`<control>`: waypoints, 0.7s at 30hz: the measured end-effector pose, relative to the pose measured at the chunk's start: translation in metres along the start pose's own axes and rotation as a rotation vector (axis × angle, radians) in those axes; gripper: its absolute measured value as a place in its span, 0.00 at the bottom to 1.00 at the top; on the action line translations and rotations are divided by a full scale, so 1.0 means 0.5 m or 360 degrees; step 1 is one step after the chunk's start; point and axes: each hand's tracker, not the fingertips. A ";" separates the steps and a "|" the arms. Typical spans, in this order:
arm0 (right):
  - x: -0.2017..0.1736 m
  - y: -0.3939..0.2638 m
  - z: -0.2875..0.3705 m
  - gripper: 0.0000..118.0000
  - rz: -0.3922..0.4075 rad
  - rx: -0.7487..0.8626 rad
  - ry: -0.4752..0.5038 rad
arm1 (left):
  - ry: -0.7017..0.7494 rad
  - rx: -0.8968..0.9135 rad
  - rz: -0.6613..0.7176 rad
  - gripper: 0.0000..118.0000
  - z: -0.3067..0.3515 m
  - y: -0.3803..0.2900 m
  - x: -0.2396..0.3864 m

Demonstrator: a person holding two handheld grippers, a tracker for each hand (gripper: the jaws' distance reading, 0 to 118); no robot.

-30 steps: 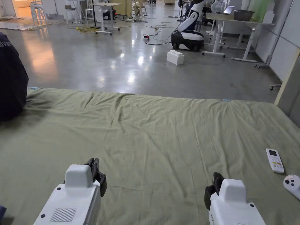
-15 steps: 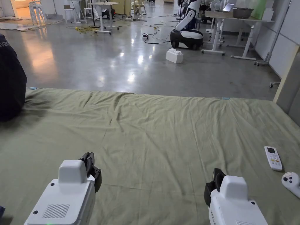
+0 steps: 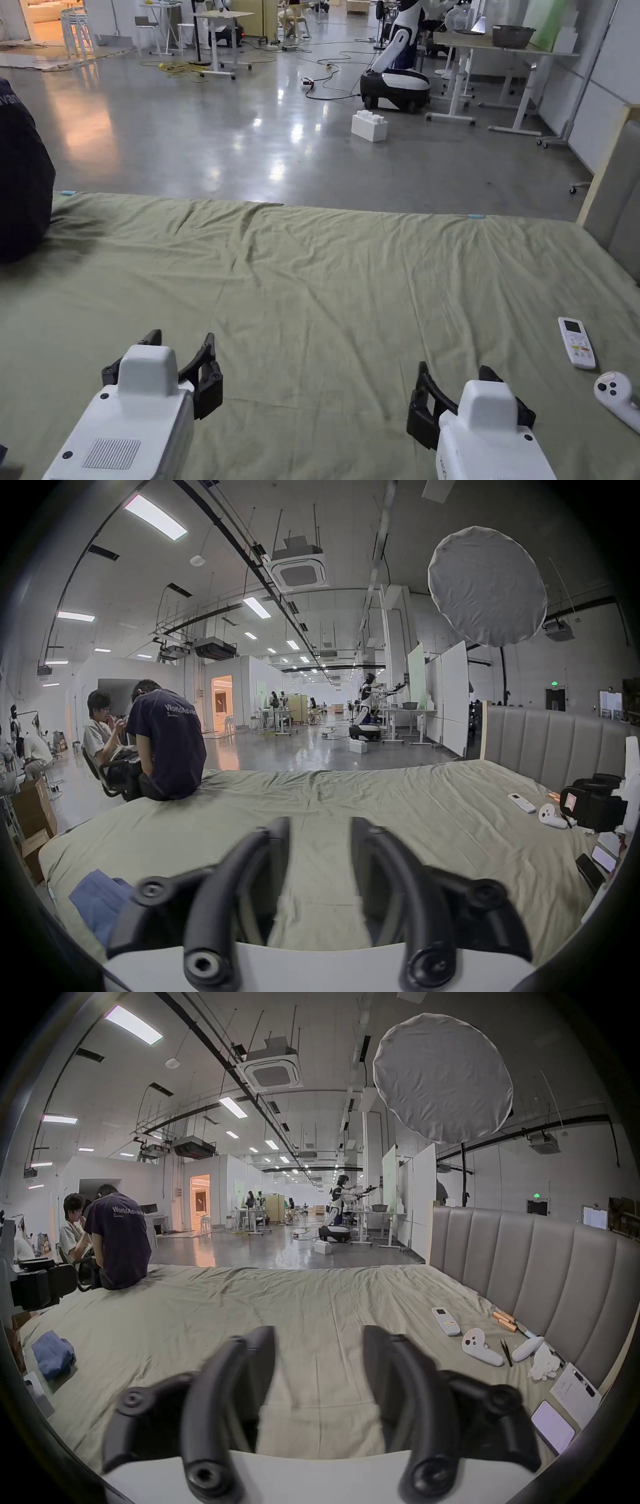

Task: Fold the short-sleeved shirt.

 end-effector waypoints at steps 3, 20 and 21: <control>-0.006 0.008 0.003 0.66 0.0056 0.0072 -0.0019 | 0.0029 0.0017 -0.0016 0.57 0.006 0.002 0.000; -0.021 0.034 -0.023 1.00 0.0082 0.0031 0.0001 | -0.0046 -0.0016 0.0091 0.85 -0.016 0.012 -0.034; -0.023 0.036 -0.025 1.00 0.0105 0.0052 -0.0014 | -0.0054 -0.0007 0.0100 0.85 -0.026 0.013 -0.041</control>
